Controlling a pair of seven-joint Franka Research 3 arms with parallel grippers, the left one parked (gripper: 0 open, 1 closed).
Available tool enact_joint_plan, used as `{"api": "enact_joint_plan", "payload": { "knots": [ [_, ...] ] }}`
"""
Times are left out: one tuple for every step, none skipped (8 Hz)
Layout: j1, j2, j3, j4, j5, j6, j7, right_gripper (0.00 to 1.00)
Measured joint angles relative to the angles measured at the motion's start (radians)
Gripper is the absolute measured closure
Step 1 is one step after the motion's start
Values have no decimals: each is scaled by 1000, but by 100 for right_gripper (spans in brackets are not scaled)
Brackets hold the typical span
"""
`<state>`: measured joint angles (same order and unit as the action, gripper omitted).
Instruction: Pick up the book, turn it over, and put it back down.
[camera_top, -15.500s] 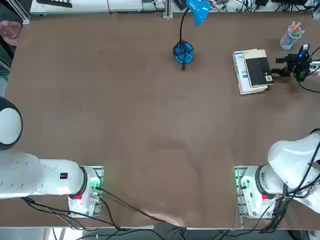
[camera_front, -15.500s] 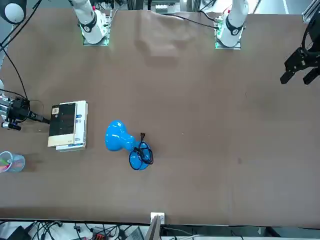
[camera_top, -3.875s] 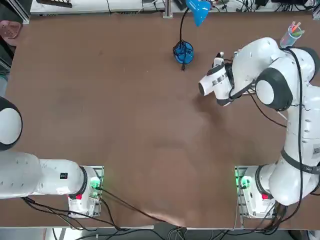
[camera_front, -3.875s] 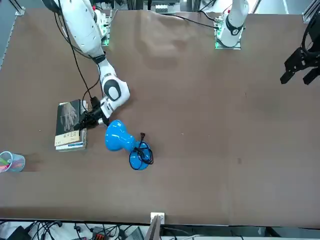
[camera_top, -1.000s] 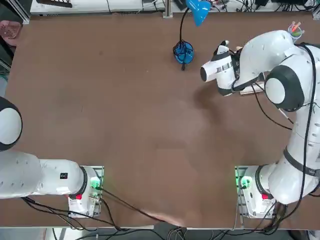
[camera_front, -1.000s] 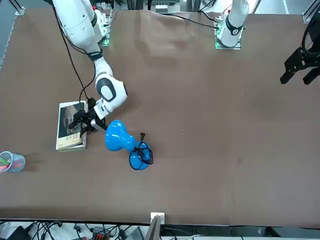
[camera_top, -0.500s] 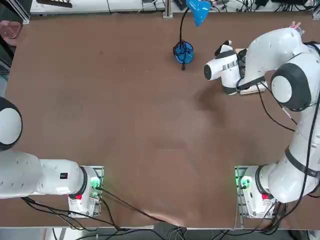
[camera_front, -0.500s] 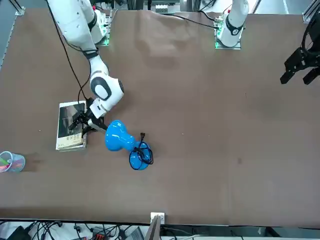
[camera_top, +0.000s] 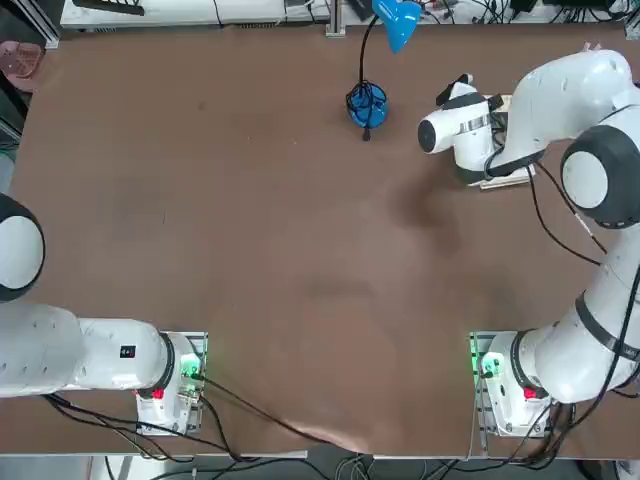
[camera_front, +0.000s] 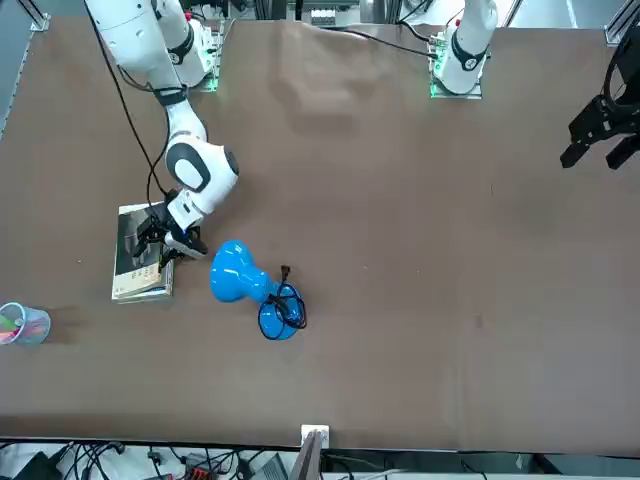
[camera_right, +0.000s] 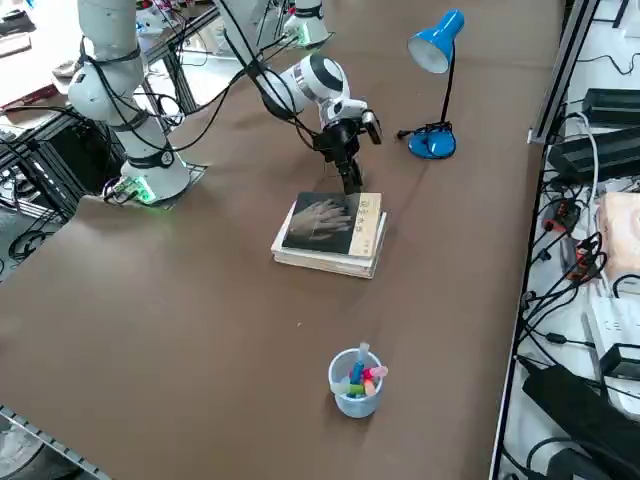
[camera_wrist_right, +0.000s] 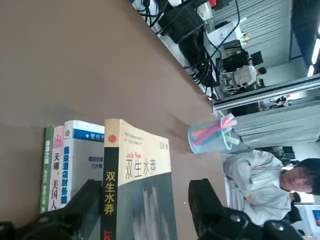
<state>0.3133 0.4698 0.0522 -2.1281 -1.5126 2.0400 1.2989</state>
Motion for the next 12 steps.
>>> {"api": "enact_joint_plan", "payload": {
  "knots": [
    [-14,-8,0,-3,0,33,0,0],
    [-27,-15,0,-7,2,68,2,0],
    [-44,-21,0,-8,3,110,5,0],
    [-62,-30,0,-9,5,154,5,0],
    [-80,-43,0,-16,5,192,5,0],
    [-95,-55,0,-28,6,227,5,0],
    [-107,-70,0,-44,6,262,5,0],
    [-115,-86,1,-63,6,284,5,0],
    [-117,-101,1,-83,6,297,5,0],
    [-117,-114,1,-99,6,312,6,0],
    [-118,-126,1,-108,6,323,6,0],
    [-123,-131,1,-112,6,328,6,0]
  ]
}}
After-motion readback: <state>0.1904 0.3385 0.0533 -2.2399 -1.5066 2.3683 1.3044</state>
